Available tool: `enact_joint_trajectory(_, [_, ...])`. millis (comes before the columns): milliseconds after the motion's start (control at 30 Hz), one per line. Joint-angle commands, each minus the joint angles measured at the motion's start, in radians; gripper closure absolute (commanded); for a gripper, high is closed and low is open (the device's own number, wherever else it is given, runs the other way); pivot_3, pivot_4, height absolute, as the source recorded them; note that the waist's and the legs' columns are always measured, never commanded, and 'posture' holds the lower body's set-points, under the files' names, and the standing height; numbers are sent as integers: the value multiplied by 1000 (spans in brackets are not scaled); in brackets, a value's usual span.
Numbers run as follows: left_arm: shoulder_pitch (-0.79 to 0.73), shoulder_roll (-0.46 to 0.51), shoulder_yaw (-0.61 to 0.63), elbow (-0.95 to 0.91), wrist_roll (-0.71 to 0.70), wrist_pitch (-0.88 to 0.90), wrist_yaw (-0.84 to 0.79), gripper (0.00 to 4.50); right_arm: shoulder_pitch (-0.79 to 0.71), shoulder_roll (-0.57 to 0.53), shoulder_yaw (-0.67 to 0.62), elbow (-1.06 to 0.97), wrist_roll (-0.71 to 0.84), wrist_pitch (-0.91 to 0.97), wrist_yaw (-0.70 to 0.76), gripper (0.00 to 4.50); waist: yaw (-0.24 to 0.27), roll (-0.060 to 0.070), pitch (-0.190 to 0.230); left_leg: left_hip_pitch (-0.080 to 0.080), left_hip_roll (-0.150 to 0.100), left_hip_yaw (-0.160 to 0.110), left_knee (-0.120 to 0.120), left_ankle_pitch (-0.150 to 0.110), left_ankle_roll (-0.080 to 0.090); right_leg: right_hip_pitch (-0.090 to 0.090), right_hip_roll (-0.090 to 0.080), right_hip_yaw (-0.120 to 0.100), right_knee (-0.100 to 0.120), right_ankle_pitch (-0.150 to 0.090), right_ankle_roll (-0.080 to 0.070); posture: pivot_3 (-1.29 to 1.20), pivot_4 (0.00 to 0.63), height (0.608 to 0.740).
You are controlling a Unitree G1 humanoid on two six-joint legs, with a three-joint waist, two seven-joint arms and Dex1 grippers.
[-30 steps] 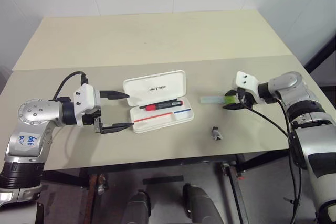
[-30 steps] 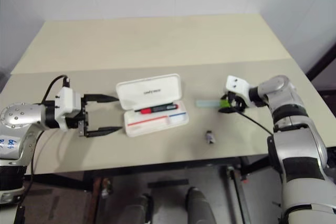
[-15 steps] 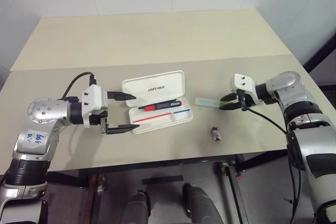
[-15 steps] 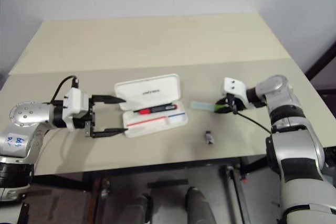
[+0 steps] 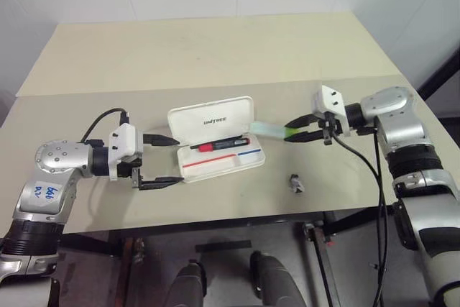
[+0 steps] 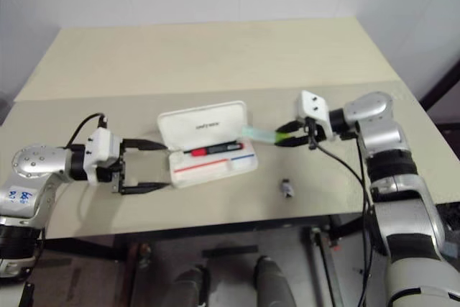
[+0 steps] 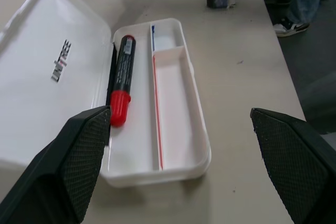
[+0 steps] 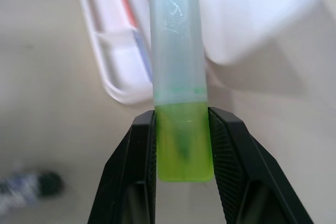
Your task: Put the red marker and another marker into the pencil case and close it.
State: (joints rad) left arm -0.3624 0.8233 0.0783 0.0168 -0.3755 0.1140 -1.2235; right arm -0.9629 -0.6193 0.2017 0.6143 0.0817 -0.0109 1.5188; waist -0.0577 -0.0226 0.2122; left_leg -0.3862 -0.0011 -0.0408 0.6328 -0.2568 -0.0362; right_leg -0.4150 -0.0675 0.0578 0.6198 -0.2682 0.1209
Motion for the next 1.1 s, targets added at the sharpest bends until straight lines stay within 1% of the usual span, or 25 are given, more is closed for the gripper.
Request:
enact_joint_trajectory(33, [26,14,38,13,6,-33,6,0,-2,43,43,-134,14,84,17,3430,0,0,0,0,0,0,0,0,0,0,0,0,0,0,0,0,150,740])
enact_joint_trajectory(67, [33,15,40,19,7,-38,8,0,-8,64,56,-149,7,104,-3,3430,0,0,0,0,0,0,0,0,0,-1,0,0,0,0,0,0,150,740])
enact_joint_trajectory(133, [59,15,45,23,11,-48,14,0,-35,141,93,-167,-17,159,-61,3430,-1,0,0,0,0,0,0,0,0,-1,0,0,1,-1,-1,0,150,740])
enact_joint_trajectory(200, [79,15,49,17,12,-53,18,0,-54,195,135,-165,-53,166,-88,3430,0,0,0,0,1,0,0,0,-1,-3,0,0,3,-1,-2,0,150,740])
enact_joint_trajectory(333, [104,11,57,-6,8,-48,36,0,-78,251,185,-144,-99,168,-108,3430,9,0,0,-2,1,-1,0,1,-1,-5,0,-1,4,-2,-3,0,150,740])
enact_joint_trajectory(500, [143,10,69,-42,1,-39,59,0,-98,281,217,-122,-121,176,-104,3430,10,-1,0,-3,-1,-1,-1,1,-1,-5,-3,-1,3,-1,-3,0,150,740])
enact_joint_trajectory(767, [196,13,97,-89,-3,-29,93,0,-136,288,234,-35,-152,135,-89,3430,4,-1,0,-4,0,0,-2,1,-1,-8,-2,-1,3,-2,-3,0,150,740])
enact_joint_trajectory(967, [205,13,100,-97,-3,-27,104,0,-140,287,239,-19,-153,120,-42,3430,2,-1,0,-4,0,0,-2,1,-1,-9,-1,-1,4,-2,-3,0,150,740])
enact_joint_trajectory(1100, [194,12,95,-84,1,-33,104,0,-143,316,224,-34,-137,149,-54,3430,1,-1,0,-4,0,0,-2,1,-1,-9,-1,-1,4,-2,-3,0,150,740])
